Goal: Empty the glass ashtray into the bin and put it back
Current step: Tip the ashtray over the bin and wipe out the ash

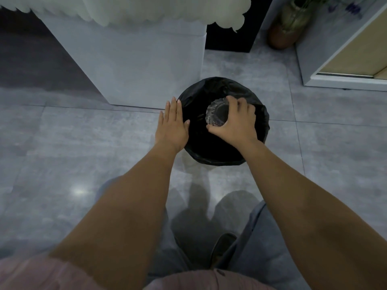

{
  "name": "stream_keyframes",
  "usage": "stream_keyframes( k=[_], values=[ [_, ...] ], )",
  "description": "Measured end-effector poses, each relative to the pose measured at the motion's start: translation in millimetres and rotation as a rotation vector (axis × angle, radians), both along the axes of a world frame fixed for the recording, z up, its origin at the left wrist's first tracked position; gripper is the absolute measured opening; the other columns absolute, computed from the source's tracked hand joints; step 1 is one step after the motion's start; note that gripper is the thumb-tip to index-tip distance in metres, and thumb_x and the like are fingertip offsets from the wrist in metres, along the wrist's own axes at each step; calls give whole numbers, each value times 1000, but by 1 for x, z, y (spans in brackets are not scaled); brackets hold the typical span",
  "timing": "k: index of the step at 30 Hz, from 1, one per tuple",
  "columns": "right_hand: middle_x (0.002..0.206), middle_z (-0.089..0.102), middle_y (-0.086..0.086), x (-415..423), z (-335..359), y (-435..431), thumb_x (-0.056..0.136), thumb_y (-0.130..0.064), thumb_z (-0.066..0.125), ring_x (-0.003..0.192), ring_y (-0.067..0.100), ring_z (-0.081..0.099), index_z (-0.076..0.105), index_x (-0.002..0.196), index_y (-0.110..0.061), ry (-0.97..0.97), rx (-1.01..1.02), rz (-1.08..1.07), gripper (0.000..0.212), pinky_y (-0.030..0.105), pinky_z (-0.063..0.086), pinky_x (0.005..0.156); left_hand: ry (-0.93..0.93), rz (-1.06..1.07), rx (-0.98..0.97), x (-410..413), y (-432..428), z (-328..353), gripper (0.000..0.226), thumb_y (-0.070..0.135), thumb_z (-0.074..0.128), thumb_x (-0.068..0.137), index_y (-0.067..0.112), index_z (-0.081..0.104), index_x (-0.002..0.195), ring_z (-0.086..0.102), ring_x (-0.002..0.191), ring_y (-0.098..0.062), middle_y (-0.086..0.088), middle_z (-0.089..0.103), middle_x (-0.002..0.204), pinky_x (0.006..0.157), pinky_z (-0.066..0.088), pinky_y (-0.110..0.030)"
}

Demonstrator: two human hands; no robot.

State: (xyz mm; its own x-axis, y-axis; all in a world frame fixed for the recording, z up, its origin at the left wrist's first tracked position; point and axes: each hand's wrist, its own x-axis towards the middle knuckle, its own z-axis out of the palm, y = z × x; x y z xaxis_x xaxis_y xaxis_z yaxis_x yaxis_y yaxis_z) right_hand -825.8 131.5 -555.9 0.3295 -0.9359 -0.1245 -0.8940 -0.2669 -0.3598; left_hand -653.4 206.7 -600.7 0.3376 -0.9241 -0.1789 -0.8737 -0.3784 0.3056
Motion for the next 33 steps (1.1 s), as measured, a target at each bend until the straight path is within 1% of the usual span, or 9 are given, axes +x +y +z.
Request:
stream_keyframes(
  k=[3, 7, 10, 16, 19, 22, 26, 29, 33],
  values=[
    [156, 29, 23, -1, -8, 3, 68, -69, 68, 137, 45, 32, 29, 153, -21, 150, -66, 71, 106, 53, 31, 112, 29, 12, -18, 1, -1, -1, 65, 37, 22, 104, 10, -5, 157, -8, 154, -23, -7, -10, 166, 126, 3, -41],
    [156, 28, 23, 1, -8, 7, 69, -72, 63, 137, 45, 32, 30, 153, -22, 81, -121, -5, 103, 55, 31, 113, 242, 55, -111, 2, -2, 0, 63, 28, 30, 105, 10, -1, 157, 0, 154, -21, -6, -6, 166, 125, 7, -39],
    [156, 28, 23, 3, -6, 3, 70, -72, 64, 137, 45, 32, 30, 154, -23, 114, -123, 20, 104, 53, 32, 112, 368, 139, -157, -2, -6, 2, 60, 24, 30, 105, 12, 2, 157, 3, 154, -18, -3, -3, 166, 125, 10, -37],
    [155, 28, 25, 4, -8, -1, 70, -71, 65, 136, 47, 33, 35, 153, -25, 172, -107, 50, 98, 53, 32, 111, 332, 169, -191, -4, -5, -6, 58, 19, 27, 105, 12, 1, 157, 1, 154, -20, -7, 2, 166, 126, 5, -38],
    [154, 31, 25, 5, -9, 2, 69, -72, 63, 133, 47, 36, 38, 150, -26, 119, -146, -16, 96, 55, 34, 110, 309, 168, -195, -4, -6, -8, 58, 19, 26, 105, 12, 2, 157, 0, 154, -21, -7, 3, 166, 126, 6, -38],
    [153, 32, 27, 1, -9, 3, 69, -71, 65, 133, 48, 36, 40, 150, -25, 194, -114, 59, 96, 54, 34, 110, 298, 157, -190, -3, -7, -9, 58, 20, 26, 105, 12, 1, 157, -1, 154, -22, -7, 3, 166, 126, 7, -39],
    [155, 30, 25, 0, -8, 6, 70, -72, 61, 135, 48, 35, 39, 149, -27, 97, -166, -46, 94, 56, 34, 111, 285, 154, -188, -1, -7, -10, 58, 21, 26, 105, 12, 1, 157, -2, 154, -22, -7, 2, 166, 126, 7, -38],
    [154, 31, 27, -1, -9, 7, 69, -71, 63, 134, 49, 36, 42, 149, -25, 163, -132, 39, 94, 55, 33, 111, 280, 155, -181, -4, -7, -10, 58, 21, 25, 105, 12, 0, 157, -3, 154, -22, -7, 1, 166, 126, 6, -37],
    [155, 30, 25, 4, -5, 4, 69, -73, 60, 135, 47, 34, 38, 149, -28, 76, -157, -42, 94, 55, 34, 112, 289, 157, -192, -1, -8, -12, 58, 21, 26, 105, 12, 1, 157, -1, 154, -21, -6, 1, 166, 126, 8, -37]
  ],
)
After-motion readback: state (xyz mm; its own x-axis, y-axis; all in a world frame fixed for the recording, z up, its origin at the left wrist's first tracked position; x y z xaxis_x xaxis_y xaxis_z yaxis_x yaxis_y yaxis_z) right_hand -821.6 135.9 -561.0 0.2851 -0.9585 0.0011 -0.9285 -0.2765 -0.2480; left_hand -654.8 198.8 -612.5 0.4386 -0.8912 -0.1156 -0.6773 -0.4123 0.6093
